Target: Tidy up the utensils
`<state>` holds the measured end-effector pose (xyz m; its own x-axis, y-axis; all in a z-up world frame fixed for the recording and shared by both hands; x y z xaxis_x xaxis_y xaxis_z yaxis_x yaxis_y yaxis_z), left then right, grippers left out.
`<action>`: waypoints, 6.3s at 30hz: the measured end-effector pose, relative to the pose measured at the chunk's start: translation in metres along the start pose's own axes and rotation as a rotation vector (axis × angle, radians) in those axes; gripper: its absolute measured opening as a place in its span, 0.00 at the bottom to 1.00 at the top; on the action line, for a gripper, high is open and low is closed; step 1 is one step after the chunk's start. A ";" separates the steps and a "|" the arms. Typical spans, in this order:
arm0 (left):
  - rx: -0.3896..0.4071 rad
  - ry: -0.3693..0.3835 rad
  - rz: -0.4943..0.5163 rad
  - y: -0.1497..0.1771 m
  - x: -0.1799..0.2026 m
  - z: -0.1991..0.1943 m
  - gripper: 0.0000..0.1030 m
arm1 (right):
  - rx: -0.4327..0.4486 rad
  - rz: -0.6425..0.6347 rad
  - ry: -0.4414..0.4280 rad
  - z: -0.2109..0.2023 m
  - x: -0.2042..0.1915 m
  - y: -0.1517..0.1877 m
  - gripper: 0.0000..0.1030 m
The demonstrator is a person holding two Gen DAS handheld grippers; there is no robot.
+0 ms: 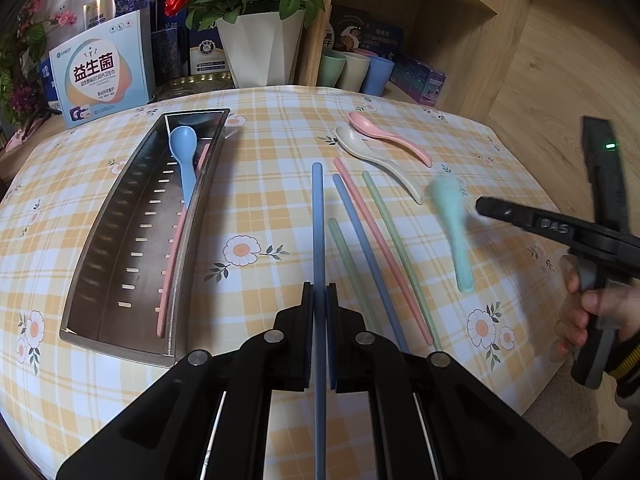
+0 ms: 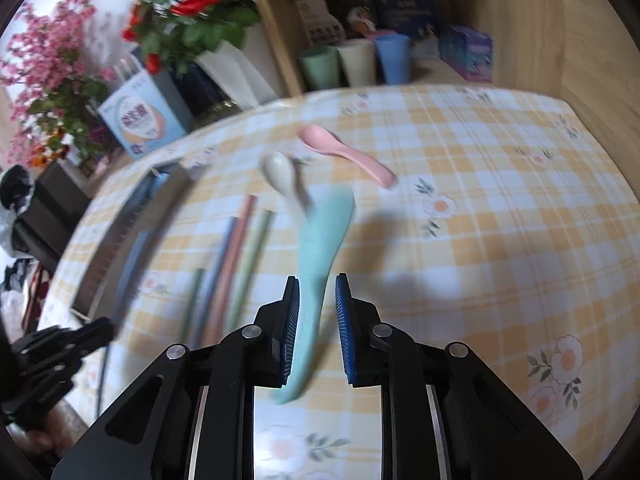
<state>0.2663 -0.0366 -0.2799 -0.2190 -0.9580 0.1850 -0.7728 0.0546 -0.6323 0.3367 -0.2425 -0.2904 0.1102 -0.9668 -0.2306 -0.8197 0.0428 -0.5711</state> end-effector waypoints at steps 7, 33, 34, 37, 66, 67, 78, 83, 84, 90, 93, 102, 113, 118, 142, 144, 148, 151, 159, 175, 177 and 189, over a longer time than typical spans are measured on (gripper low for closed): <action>0.015 -0.005 -0.005 -0.002 -0.001 -0.004 0.05 | -0.077 0.025 0.030 0.015 0.021 0.005 0.20; 0.001 0.012 -0.023 0.002 -0.004 -0.002 0.05 | -0.106 0.120 0.096 0.031 0.020 0.028 0.07; 0.001 0.012 -0.023 0.001 -0.004 -0.002 0.05 | -0.107 0.127 0.090 0.030 0.021 0.028 0.07; 0.000 0.013 -0.022 0.001 -0.004 -0.002 0.05 | -0.097 0.143 0.077 0.027 0.021 0.028 0.07; -0.181 -0.180 -0.167 -0.066 -0.147 0.017 0.05 | -0.051 0.258 -0.043 0.003 0.007 0.022 0.07; -0.204 -0.188 -0.169 -0.065 -0.148 0.023 0.05 | -0.052 0.259 -0.044 0.003 0.008 0.022 0.07; -0.292 -0.233 -0.158 -0.071 -0.152 0.055 0.06 | -0.054 0.282 -0.047 0.005 0.016 0.022 0.07; -0.300 -0.251 -0.172 -0.077 -0.159 0.063 0.06 | -0.056 0.288 -0.043 0.004 0.020 0.023 0.07; -0.300 -0.258 -0.171 -0.078 -0.161 0.064 0.06 | -0.056 0.288 -0.042 0.004 0.020 0.023 0.07; -0.280 -0.250 -0.157 -0.083 -0.158 0.059 0.20 | -0.053 0.281 -0.046 0.002 0.018 0.023 0.07; -0.253 -0.229 -0.145 -0.088 -0.153 0.051 0.34 | -0.055 0.271 -0.048 0.000 0.013 0.022 0.07; -0.173 -0.140 -0.059 -0.094 -0.142 0.009 0.77 | -0.082 0.182 -0.059 -0.007 -0.025 0.013 0.07; -0.112 -0.148 -0.003 -0.071 -0.176 -0.030 0.94 | -0.150 0.089 -0.108 0.005 -0.114 -0.005 0.07; -0.085 -0.154 -0.027 -0.059 -0.198 -0.043 0.94 | -0.197 0.061 -0.141 0.020 -0.165 -0.012 0.07; -0.053 -0.215 -0.140 -0.027 -0.258 -0.068 0.94 | -0.370 0.065 -0.134 0.096 -0.277 -0.004 0.07; -0.054 -0.212 -0.143 -0.028 -0.256 -0.068 0.94 | -0.377 0.083 -0.137 0.097 -0.276 -0.002 0.08; -0.053 -0.205 -0.136 -0.029 -0.249 -0.068 0.94 | -0.376 0.094 -0.155 0.097 -0.275 -0.002 0.09; -0.050 -0.218 -0.125 -0.032 -0.245 -0.069 0.94 | -0.379 0.116 -0.177 0.095 -0.273 -0.003 0.09; -0.028 -0.209 -0.119 -0.043 -0.226 -0.074 0.94 | -0.300 0.102 -0.269 0.065 -0.269 -0.016 0.09; -0.048 -0.195 0.019 -0.062 -0.115 -0.047 0.94 | -0.035 0.040 -0.100 -0.003 -0.111 -0.013 0.09; -0.047 -0.183 0.034 -0.065 -0.095 -0.043 0.94 | -0.016 0.048 -0.071 -0.006 -0.091 -0.007 0.09; -0.125 -0.074 0.018 -0.035 -0.002 0.010 0.40 | 0.027 0.096 -0.038 -0.009 -0.028 0.015 0.09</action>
<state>0.2999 -0.0394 -0.2656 -0.1921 -0.9745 0.1157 -0.8384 0.1017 -0.5355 0.3168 -0.2170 -0.2855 0.0530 -0.9477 -0.3147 -0.8124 0.1424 -0.5655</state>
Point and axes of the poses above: each gripper's, at about its wrist camera, not at the fingertips, and z roughly the way its jaws point, x to its right, y to its underside, the point moved 9 cm from there along z, roughly the way its jaws point, and after that the axes turned 3 degrees about y, right-handed, at the moved point
